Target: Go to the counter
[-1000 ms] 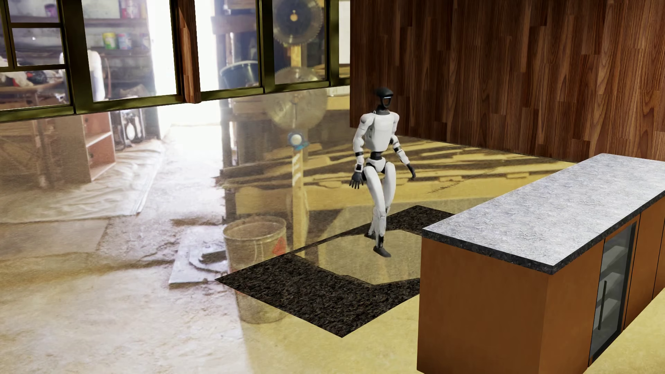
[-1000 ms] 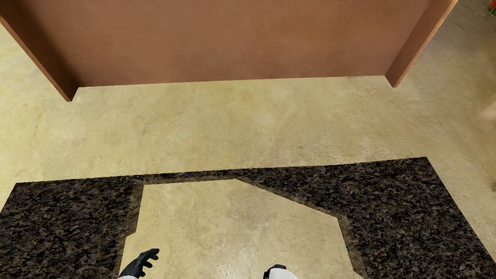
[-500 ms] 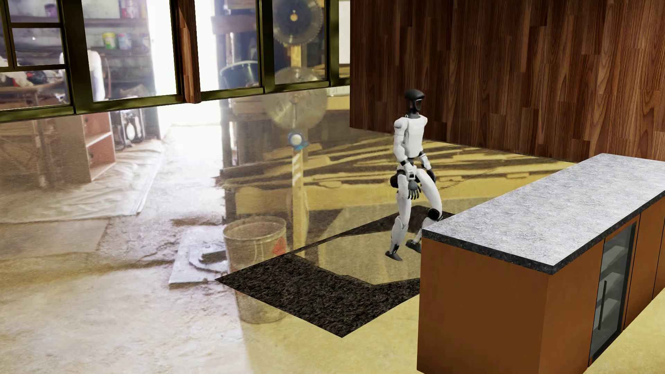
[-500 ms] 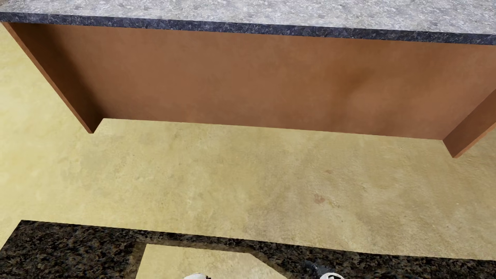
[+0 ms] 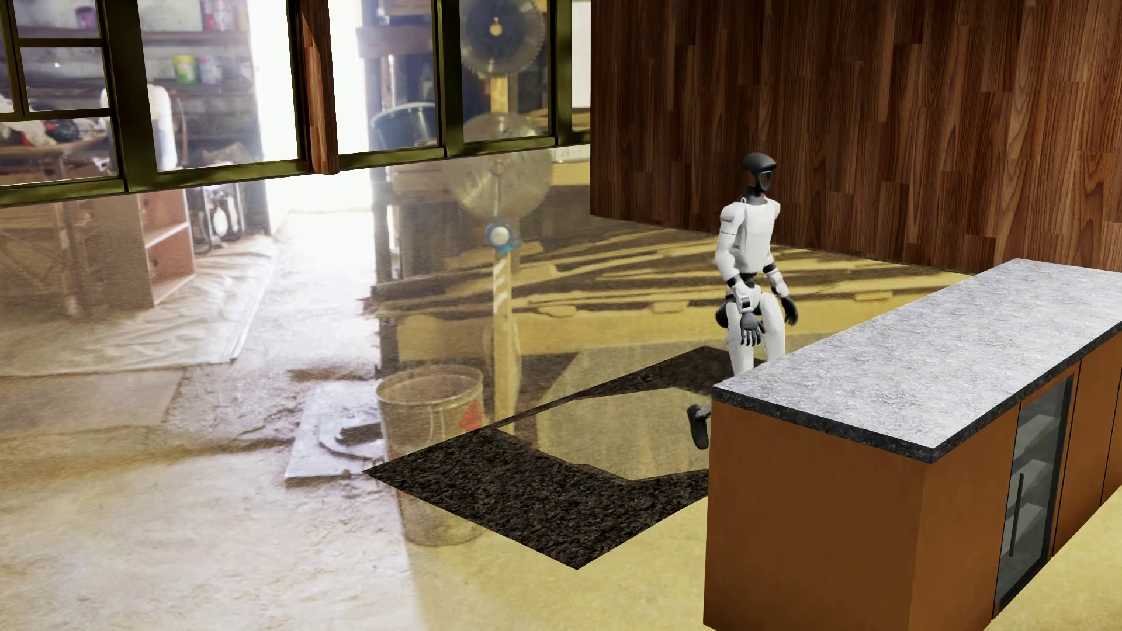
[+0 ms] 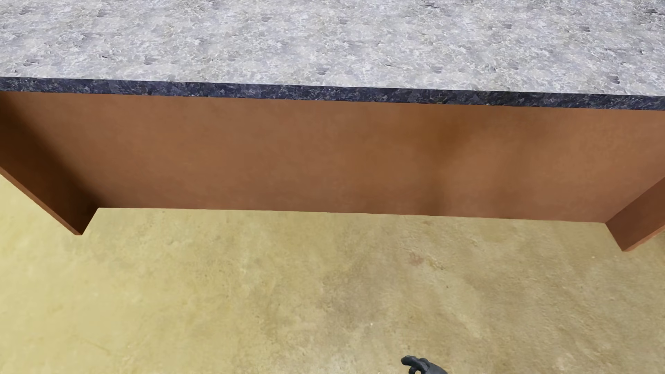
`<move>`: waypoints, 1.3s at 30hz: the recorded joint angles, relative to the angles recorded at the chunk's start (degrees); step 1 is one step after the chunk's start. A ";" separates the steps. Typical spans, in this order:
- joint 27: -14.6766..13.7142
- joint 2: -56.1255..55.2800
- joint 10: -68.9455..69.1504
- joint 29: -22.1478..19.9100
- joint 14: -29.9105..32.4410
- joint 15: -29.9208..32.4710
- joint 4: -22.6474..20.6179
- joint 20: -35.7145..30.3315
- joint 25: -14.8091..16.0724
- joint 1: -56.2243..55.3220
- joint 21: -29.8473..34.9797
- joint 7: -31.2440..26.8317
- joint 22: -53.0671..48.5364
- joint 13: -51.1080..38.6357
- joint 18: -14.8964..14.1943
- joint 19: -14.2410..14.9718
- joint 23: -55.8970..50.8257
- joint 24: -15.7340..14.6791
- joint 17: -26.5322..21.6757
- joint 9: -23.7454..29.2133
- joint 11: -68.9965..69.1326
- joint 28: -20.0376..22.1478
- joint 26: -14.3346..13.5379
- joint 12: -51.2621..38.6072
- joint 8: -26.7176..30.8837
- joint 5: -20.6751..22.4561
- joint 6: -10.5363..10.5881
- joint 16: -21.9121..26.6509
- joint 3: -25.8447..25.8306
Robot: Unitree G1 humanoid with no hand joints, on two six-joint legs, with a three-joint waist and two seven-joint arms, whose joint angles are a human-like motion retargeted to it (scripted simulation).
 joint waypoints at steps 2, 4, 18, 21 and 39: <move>4.74 -4.79 0.68 1.25 -1.90 -2.47 -0.81 -1.54 2.29 1.64 -0.91 -2.88 0.04 3.55 -1.38 -1.53 6.72 0.95 0.26 0.22 -5.73 0.95 -1.32 -5.23 -2.05 0.49 -0.91 1.39 -1.56; 5.31 -7.30 0.95 8.38 -4.00 -3.55 -1.54 -3.75 0.74 3.00 3.01 -5.46 -1.28 7.02 -2.75 -0.83 10.41 1.23 -2.30 0.00 -19.59 -0.09 -4.26 -9.58 -3.82 2.44 -1.52 2.30 -2.77; 0.77 9.30 47.05 -2.15 6.43 -7.94 11.91 -1.77 -0.01 -13.51 0.75 -28.14 6.27 0.77 -12.35 -6.06 3.71 -1.27 1.53 -0.63 -48.79 0.15 3.34 0.77 -11.82 15.63 4.43 4.68 -1.91; -0.69 10.16 31.87 -2.01 0.07 -9.59 11.02 -0.42 -0.71 -13.83 2.17 -26.87 9.49 -9.94 -13.98 -4.91 2.17 -1.64 -0.06 -1.05 -48.71 -4.97 4.14 5.79 -7.90 17.63 6.13 4.11 -1.17; 5.61 17.45 -5.09 8.02 2.72 -11.87 2.54 -7.56 3.52 -0.03 2.69 -23.42 -8.29 10.07 -11.26 -1.08 13.63 -0.97 5.00 -4.83 -55.73 -3.02 -5.72 -3.57 -10.82 12.05 4.44 3.01 -2.00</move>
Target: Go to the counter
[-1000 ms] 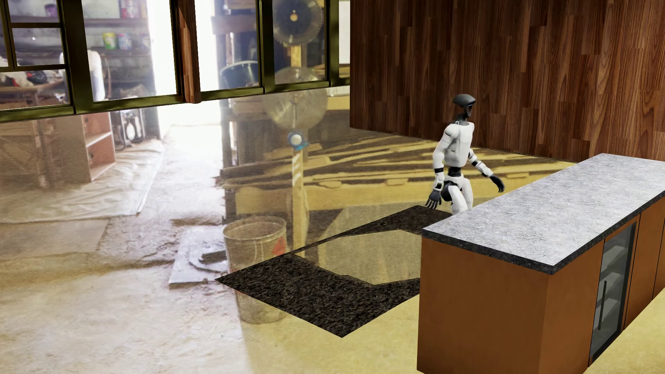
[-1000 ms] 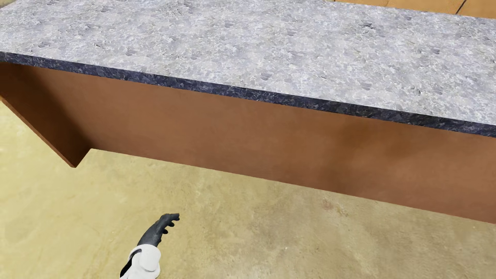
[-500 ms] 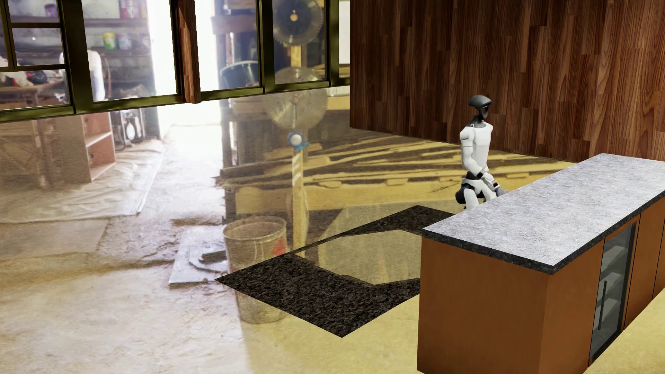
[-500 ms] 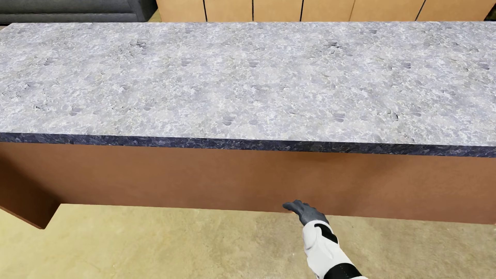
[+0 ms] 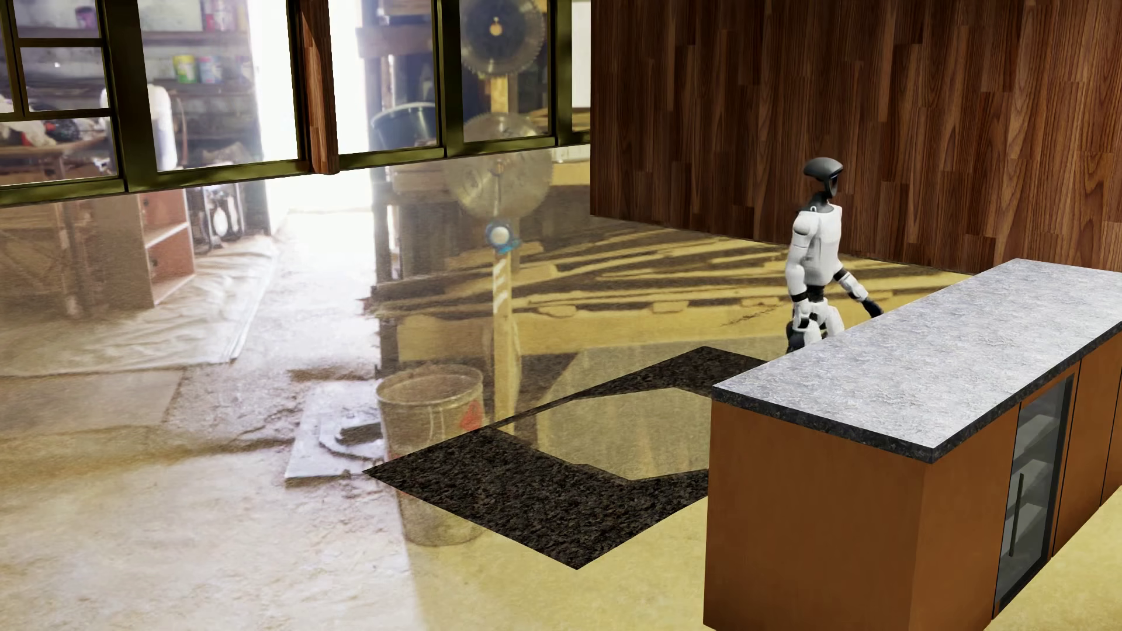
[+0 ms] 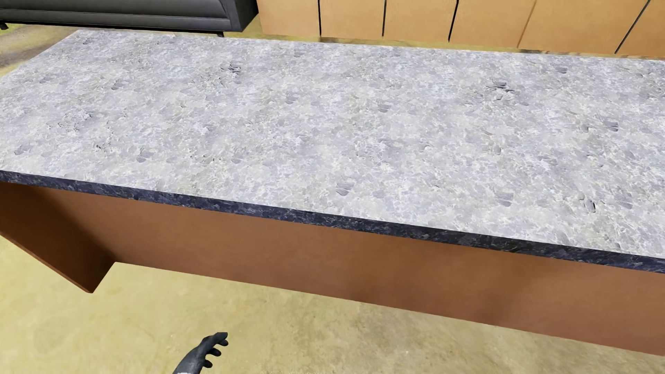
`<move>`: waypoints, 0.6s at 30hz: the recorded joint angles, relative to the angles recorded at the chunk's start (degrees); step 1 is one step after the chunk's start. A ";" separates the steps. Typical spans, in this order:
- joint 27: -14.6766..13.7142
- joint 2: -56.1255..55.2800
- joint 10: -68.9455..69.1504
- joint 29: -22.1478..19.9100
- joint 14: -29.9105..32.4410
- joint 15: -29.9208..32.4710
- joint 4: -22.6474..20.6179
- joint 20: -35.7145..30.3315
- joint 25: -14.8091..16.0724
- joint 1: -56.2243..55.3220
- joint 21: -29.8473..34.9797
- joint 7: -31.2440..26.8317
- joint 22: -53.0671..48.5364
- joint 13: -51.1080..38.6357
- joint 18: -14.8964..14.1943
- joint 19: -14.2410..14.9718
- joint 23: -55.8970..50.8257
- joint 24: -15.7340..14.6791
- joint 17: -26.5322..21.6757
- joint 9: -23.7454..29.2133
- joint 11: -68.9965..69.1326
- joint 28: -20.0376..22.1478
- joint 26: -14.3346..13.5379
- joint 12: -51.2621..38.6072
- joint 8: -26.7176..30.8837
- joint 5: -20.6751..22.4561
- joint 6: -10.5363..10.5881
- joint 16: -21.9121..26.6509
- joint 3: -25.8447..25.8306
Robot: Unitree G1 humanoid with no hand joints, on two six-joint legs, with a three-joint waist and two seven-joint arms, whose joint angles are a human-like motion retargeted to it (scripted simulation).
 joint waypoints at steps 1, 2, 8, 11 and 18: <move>-1.25 0.20 0.13 0.50 -0.21 -0.17 -0.12 -0.31 -0.72 0.15 0.75 0.00 0.58 2.09 0.03 0.12 -1.21 -0.21 -0.32 0.10 0.09 -0.19 0.44 0.45 -0.04 -0.16 -0.28 -0.09 -0.26; -2.16 0.26 0.31 -0.08 -0.47 -0.34 -0.16 -0.44 -0.79 0.32 0.43 0.18 1.51 3.75 0.05 0.21 -2.60 -0.26 -0.60 0.22 0.27 -0.11 1.22 1.01 0.13 -0.26 -0.54 -0.18 -0.52; -1.71 -0.61 1.81 -2.43 -2.34 -0.40 1.43 6.77 -1.80 1.64 -1.52 4.38 14.99 -0.24 0.37 0.49 -6.24 -0.72 -2.47 0.90 0.98 -1.13 10.67 3.40 4.44 0.99 -1.36 -1.90 -1.09; -3.39 -1.45 2.72 -4.30 -3.11 -0.19 2.69 8.86 -3.10 1.75 -1.10 6.64 16.66 -6.74 0.38 0.51 -7.97 -0.36 -3.74 1.15 1.14 -2.71 10.65 5.24 6.81 2.15 -1.33 -2.07 -0.63; -7.46 -2.63 3.22 -8.98 -2.73 0.22 2.96 9.43 -3.56 -0.08 -0.01 6.18 9.72 -13.73 0.50 0.37 -15.01 1.28 -4.83 1.63 1.10 -1.62 6.17 4.51 6.50 2.40 -1.41 -1.67 0.73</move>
